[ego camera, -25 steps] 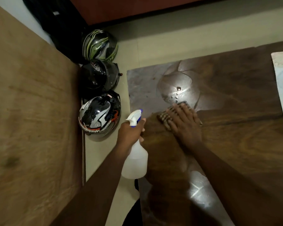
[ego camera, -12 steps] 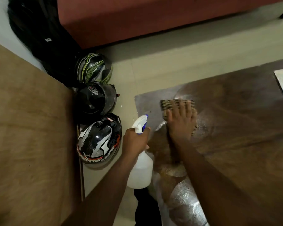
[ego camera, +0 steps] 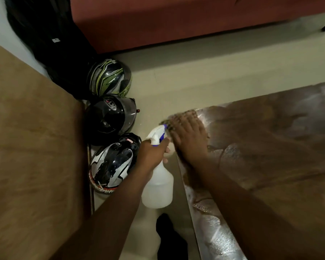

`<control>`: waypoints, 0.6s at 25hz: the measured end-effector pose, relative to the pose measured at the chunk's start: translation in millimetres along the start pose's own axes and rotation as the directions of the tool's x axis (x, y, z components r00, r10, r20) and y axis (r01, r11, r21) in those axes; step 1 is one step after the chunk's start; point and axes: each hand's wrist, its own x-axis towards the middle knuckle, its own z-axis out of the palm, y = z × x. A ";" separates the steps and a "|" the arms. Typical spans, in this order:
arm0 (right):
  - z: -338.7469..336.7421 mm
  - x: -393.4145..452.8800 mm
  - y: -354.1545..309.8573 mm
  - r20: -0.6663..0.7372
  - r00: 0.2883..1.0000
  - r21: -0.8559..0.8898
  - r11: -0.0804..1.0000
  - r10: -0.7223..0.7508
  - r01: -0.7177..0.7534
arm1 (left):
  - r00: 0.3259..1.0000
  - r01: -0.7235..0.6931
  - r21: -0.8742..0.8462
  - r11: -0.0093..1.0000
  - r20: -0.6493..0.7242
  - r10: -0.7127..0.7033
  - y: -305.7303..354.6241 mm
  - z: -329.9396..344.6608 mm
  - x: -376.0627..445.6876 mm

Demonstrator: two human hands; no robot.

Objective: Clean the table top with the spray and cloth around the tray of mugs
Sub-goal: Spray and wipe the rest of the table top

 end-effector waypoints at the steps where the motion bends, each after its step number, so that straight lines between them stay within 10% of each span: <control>1: 1.1 -18.9 9.0 0.025 0.984 -0.039 0.984 -0.174 0.175 | 1.000 -0.001 0.016 1.000 -0.024 0.001 0.6 -2.8 2.3; 3: -13.5 -16.2 54.6 0.003 0.986 -0.043 0.985 -0.167 0.167 | 0.999 -0.008 0.047 0.999 -0.041 0.010 0.4 -6.2 3.9; 6: -19.4 34.4 60.6 -0.051 0.938 -0.027 0.939 0.342 -0.343 | 0.999 -0.035 0.019 0.999 0.042 0.034 -0.8 -5.7 7.1; 12: -18.3 -48.5 44.1 0.150 0.929 -0.054 0.935 -0.339 0.350 | 0.999 -0.050 0.088 0.995 0.020 0.049 -13.4 -0.3 -12.2; 15: -30.6 -32.0 77.5 0.059 0.995 -0.054 0.995 0.083 -0.079 | 0.996 -0.021 0.046 0.999 0.085 0.017 -26.0 1.9 -26.9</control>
